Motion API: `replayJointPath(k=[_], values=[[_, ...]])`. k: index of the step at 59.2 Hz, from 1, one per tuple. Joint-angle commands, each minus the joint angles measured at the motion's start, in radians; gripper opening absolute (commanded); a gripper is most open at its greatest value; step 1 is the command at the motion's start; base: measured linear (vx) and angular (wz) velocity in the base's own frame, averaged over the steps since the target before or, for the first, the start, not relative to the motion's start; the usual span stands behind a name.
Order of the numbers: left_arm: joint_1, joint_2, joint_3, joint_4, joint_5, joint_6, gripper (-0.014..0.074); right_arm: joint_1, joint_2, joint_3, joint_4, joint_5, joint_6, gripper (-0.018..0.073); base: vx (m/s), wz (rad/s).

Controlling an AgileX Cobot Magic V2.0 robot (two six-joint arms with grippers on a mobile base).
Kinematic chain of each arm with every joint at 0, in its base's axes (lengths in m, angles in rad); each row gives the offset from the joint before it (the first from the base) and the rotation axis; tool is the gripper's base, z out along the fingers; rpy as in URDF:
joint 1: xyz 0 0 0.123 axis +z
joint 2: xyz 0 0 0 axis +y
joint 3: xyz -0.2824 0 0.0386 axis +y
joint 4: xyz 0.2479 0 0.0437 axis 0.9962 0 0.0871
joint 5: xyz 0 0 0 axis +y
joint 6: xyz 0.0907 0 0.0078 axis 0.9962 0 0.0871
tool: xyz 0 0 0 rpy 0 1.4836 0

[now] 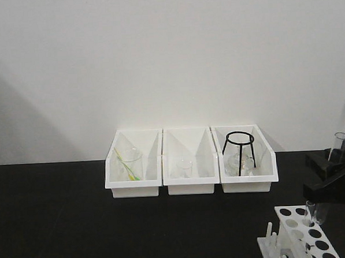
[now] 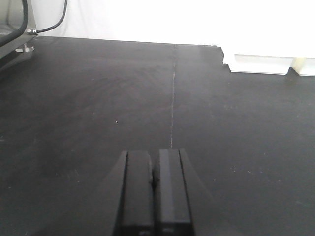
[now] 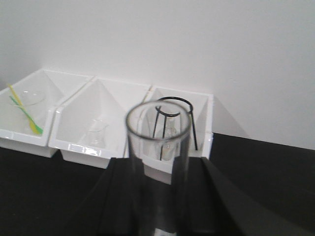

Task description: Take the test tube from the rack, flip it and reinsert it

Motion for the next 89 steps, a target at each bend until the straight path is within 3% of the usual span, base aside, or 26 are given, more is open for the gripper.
replayJointPath(k=[1,11,21,37,48,75,89], values=[[-0.007,-0.011,0.0,-0.004,-0.087,0.0,-0.0006,-0.006,-0.026,0.031,0.047,-0.141,-0.009,0.0124,0.0,0.0],[-0.007,-0.011,0.0,-0.004,-0.087,0.0,-0.0006,-0.006,-0.026,0.144,0.142,-0.252,-0.148,0.0124,0.0,0.0],[-0.007,-0.011,0.0,-0.004,-0.087,0.0,-0.0006,-0.006,-0.019,0.166,0.333,-0.308,-0.313,0.0124,0.0,0.0],[-0.007,-0.011,0.0,-0.004,-0.087,0.0,-0.0006,-0.007,0.119,0.166,0.429,-0.463,-0.381,0.0124,0.0,0.0],[-0.007,-0.011,0.0,-0.004,-0.087,0.0,-0.0006,-0.007,0.189,0.166,0.433,-0.485,-0.437,0.0124,0.0,0.0],[-0.007,-0.011,0.0,-0.004,-0.087,0.0,-0.0006,-0.007,0.329,0.17,0.42,-0.505,-0.438,0.0124,0.0,0.0],[-0.007,-0.011,0.0,-0.004,-0.087,0.0,-0.0006,-0.007,0.427,0.217,0.42,-0.636,-0.438,0.0127,0.0,0.0]])
